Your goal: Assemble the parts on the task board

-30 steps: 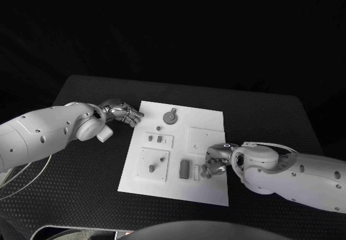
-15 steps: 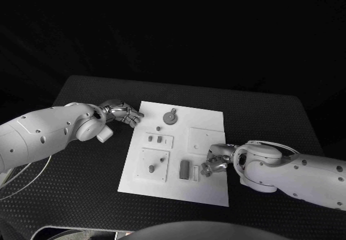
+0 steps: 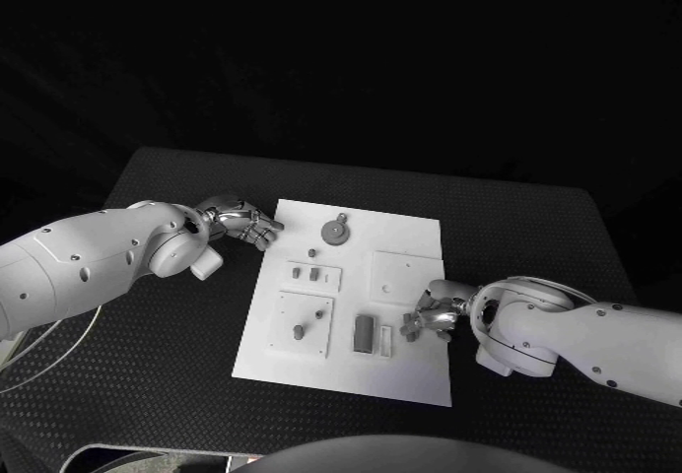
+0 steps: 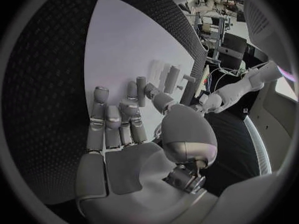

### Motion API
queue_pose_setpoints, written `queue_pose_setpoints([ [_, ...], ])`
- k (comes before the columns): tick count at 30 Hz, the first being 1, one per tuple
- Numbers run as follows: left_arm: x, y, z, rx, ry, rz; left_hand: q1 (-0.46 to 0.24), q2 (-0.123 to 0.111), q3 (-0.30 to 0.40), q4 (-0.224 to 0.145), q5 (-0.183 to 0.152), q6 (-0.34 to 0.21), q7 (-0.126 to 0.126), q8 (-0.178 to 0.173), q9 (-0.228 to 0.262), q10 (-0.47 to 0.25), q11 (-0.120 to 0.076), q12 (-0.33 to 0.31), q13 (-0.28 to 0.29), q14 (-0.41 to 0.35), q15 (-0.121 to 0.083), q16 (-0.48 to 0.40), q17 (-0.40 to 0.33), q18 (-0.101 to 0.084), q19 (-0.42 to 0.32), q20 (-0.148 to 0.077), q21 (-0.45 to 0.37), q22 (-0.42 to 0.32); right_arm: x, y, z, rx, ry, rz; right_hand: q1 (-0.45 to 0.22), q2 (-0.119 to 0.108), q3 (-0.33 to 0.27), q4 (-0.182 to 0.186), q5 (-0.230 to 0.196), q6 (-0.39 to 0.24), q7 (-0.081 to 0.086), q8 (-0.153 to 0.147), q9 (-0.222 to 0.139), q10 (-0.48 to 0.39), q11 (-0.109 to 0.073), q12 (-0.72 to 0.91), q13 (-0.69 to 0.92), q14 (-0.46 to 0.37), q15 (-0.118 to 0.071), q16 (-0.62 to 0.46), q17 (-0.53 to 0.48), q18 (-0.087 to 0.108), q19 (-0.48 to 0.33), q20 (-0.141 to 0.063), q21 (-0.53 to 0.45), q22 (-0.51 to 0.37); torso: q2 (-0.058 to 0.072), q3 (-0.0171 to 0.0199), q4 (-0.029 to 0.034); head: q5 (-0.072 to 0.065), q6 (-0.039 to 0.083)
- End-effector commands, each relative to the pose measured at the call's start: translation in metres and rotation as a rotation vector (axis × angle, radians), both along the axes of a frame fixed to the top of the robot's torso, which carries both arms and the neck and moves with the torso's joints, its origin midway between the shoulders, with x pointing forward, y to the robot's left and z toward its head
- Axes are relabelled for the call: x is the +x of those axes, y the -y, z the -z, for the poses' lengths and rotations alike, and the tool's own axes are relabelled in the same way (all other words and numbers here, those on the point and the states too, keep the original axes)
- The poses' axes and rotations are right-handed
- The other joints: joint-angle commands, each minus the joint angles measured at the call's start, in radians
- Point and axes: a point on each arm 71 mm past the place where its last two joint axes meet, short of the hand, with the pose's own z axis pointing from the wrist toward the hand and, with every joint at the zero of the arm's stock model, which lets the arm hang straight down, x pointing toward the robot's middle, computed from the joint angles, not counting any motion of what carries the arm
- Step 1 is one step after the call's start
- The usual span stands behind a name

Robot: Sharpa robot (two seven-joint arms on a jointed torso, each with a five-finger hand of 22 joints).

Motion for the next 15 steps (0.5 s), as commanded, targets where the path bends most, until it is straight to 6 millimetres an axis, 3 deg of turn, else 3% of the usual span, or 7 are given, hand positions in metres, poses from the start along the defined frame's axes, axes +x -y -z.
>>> queue_pose_setpoints([
  [1, -0.004, 0.002, 0.007, 0.019, -0.036, 0.021, -0.002, 0.007, -0.001, -0.005, -0.006, -0.001, 0.004, 0.004, -0.001, -0.003, -0.002, 0.004, 0.002, 0.0, 0.001, -0.006, 0.002, -0.003, -0.006, -0.001, -0.004, -0.002, -0.005, -0.002, 0.002, 0.056, -0.09, 0.068, 0.006, 0.0, 0.045, -0.036, 0.003, 0.004, 0.005, 0.003, 0.004, 0.011, -0.004, 0.004, 0.001, 0.006, 0.0, 0.013, -0.001, -0.001, 0.007, -0.002, 0.003, 0.018, -0.001, -0.0001, 0.0, -0.002, -0.001],
  [15, -0.004, 0.002, 0.007, 0.019, -0.036, 0.022, -0.002, 0.006, -0.001, -0.006, -0.006, -0.001, 0.004, 0.004, -0.001, -0.003, -0.002, 0.004, 0.002, 0.0, 0.001, -0.006, 0.002, -0.003, -0.006, -0.001, -0.004, -0.002, -0.013, -0.018, 0.003, 0.098, -0.15, 0.039, 0.002, -0.002, 0.047, -0.036, 0.003, 0.004, 0.005, 0.003, 0.003, 0.01, -0.004, 0.005, 0.002, 0.005, 0.0, 0.013, -0.001, -0.001, 0.005, -0.002, 0.003, 0.018, 0.0, 0.0006, -0.0012, -0.005, -0.002],
])
